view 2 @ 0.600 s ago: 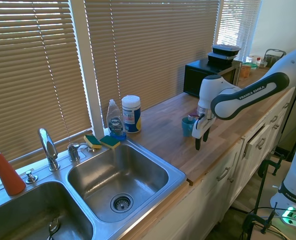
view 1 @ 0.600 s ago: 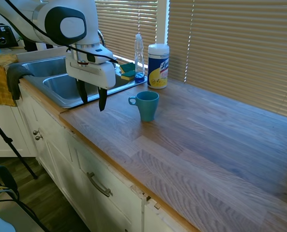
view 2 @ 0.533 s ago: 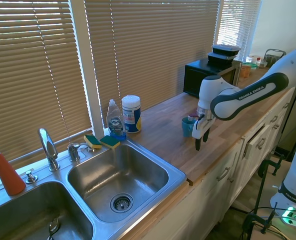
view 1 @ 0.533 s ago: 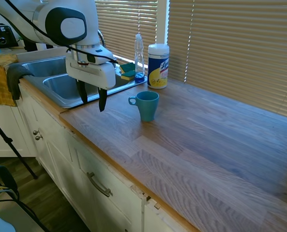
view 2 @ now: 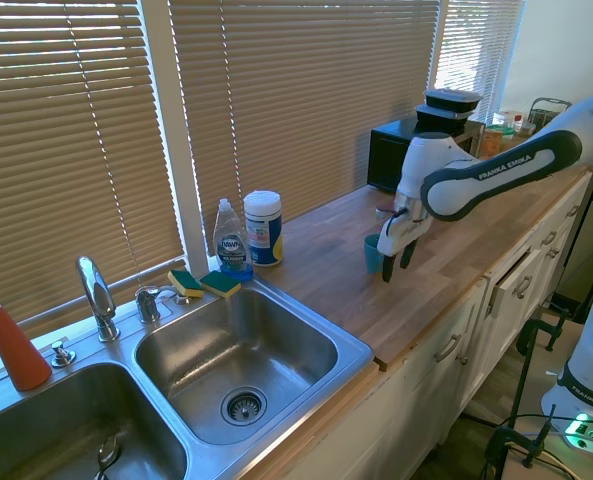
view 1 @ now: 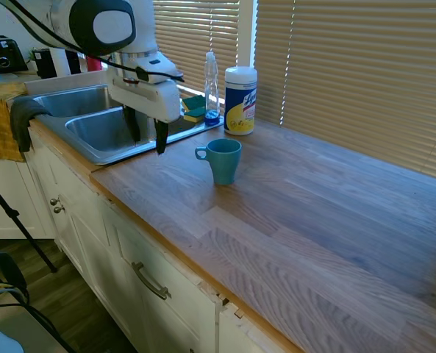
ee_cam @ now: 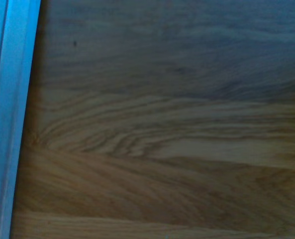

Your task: Put the mug in the sink

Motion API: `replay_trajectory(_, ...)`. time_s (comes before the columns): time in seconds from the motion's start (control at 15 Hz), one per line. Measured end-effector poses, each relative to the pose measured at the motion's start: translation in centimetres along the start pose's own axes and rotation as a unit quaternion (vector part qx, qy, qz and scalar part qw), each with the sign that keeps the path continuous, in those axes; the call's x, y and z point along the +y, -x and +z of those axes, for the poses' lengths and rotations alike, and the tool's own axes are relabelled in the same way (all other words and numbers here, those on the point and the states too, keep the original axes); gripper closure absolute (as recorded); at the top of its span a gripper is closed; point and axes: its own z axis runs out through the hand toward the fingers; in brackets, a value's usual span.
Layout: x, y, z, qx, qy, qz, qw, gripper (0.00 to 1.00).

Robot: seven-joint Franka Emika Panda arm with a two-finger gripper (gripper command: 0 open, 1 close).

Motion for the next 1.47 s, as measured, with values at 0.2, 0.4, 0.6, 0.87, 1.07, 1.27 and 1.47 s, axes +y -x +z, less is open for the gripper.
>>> replay_trajectory(0.2,1.4,-4.1,-2.3,0.005,-0.032,0.065,0.9974,0.00)
replay_trajectory(0.4,2.1,-8.3,-4.2,0.012,-0.054,0.133,0.9896,0.00)
replay_trajectory(0.6,2.4,-12.3,-4.0,0.017,-0.051,0.203,0.9778,0.00)
replay_trajectory(0.87,2.0,-15.4,-1.6,0.017,-0.025,0.262,0.9647,0.00)
replay_trajectory(1.07,2.0,-17.1,0.4,0.010,-0.008,0.279,0.9602,0.00)
replay_trajectory(1.27,2.0,-17.8,3.3,-0.003,0.016,0.283,0.9591,1.00)
replay_trajectory(1.47,2.0,-18.4,5.5,-0.013,0.031,0.288,0.9572,1.00)
